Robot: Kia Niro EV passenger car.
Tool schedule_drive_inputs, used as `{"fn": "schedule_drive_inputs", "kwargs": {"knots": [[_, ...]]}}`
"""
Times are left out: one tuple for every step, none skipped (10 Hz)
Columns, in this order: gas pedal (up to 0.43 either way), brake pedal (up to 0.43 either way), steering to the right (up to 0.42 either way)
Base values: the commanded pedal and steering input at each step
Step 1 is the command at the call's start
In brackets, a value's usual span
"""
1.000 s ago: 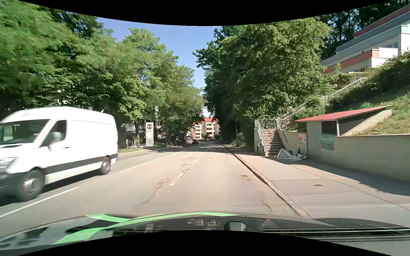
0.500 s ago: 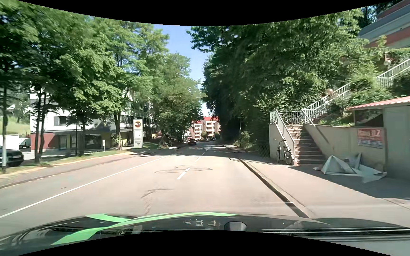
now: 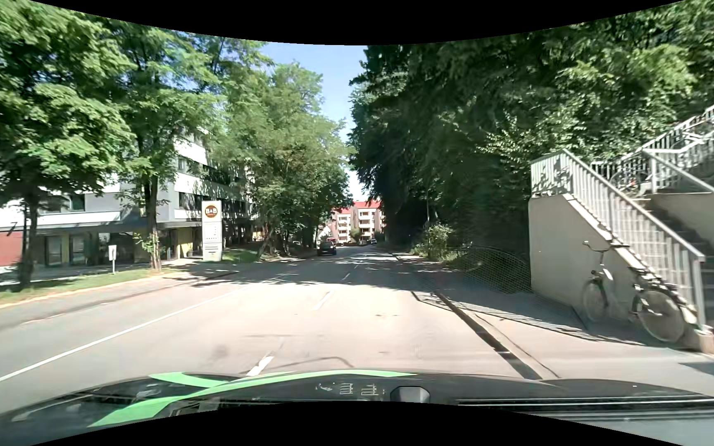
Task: Follow the waypoints while adhering to traffic rules and regulations
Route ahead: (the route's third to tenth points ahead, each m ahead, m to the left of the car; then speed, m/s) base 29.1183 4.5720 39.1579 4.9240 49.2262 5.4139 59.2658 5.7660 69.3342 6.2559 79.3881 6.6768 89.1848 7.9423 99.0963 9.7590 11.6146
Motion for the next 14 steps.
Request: {"fn": "schedule_drive_inputs", "kwargs": {"knots": [[0.047, 0.0, -0.003], [0.047, 0.0, -0.003], [0.047, 0.0, -0.002], [0.047, 0.0, 0.001], [0.047, 0.0, 0.001], [0.047, 0.0, 0.0], [0.047, 0.0, 0.0], [0.047, 0.0, 0.0], [0.047, 0.0, 0.0], [0.047, 0.0, 0.0], [0.047, 0.0, 0.0], [0.047, 0.0, 0.0], [0.039, 0.0, 0.0], [0.039, 0.0, 0.0]]}}
